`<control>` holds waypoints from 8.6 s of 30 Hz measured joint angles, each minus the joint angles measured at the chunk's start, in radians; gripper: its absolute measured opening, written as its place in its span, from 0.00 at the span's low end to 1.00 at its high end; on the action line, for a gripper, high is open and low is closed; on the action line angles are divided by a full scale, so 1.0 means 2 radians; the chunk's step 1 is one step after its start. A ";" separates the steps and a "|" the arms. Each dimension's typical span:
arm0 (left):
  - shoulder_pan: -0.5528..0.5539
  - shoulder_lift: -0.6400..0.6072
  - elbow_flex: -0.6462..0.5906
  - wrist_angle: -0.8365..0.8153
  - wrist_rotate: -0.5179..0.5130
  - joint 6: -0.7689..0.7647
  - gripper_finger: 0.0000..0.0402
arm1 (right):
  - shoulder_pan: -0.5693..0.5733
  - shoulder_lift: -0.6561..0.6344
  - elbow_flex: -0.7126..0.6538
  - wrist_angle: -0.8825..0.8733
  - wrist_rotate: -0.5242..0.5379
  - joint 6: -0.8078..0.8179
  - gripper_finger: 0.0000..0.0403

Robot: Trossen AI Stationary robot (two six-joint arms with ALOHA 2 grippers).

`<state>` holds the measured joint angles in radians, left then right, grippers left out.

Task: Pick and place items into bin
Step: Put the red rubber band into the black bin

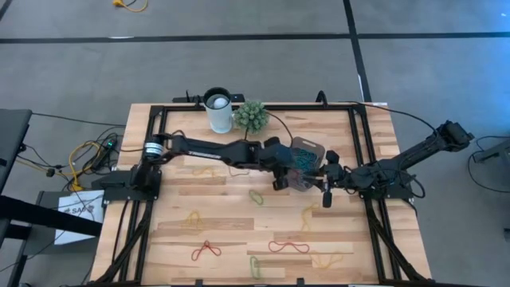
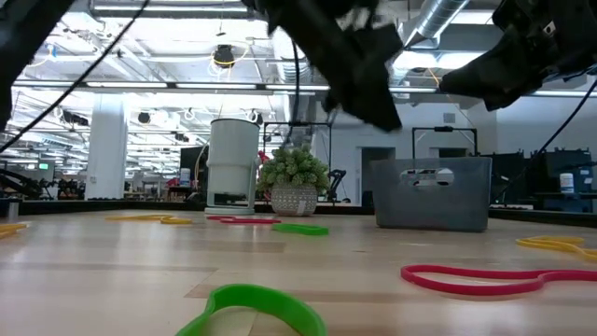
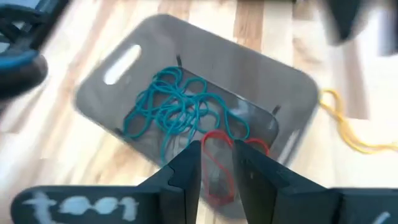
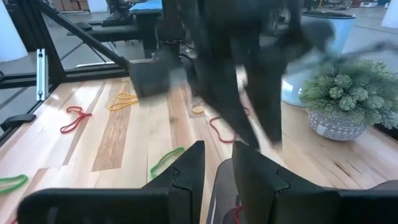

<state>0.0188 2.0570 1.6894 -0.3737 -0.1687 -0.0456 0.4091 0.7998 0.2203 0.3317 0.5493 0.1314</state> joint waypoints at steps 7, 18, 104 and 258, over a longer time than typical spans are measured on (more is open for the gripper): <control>-0.011 -0.107 0.001 -0.131 -0.058 0.013 0.21 | 0.000 0.000 0.000 -0.005 0.000 0.004 0.19; -0.036 -0.225 -0.027 -0.423 -0.275 -0.117 0.21 | -0.004 0.037 0.000 -0.005 0.000 0.066 0.19; -0.041 -0.189 -0.404 0.219 -0.073 -0.087 0.00 | -0.029 0.173 0.068 0.033 -0.013 0.087 0.19; 0.019 0.031 -0.082 0.183 0.076 0.021 0.00 | -0.010 0.007 0.068 -0.046 0.119 0.048 0.19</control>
<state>0.0560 2.1191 1.5257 -0.0079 -0.0162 -0.0037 0.3885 0.8139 0.3557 0.2390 0.7872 0.2276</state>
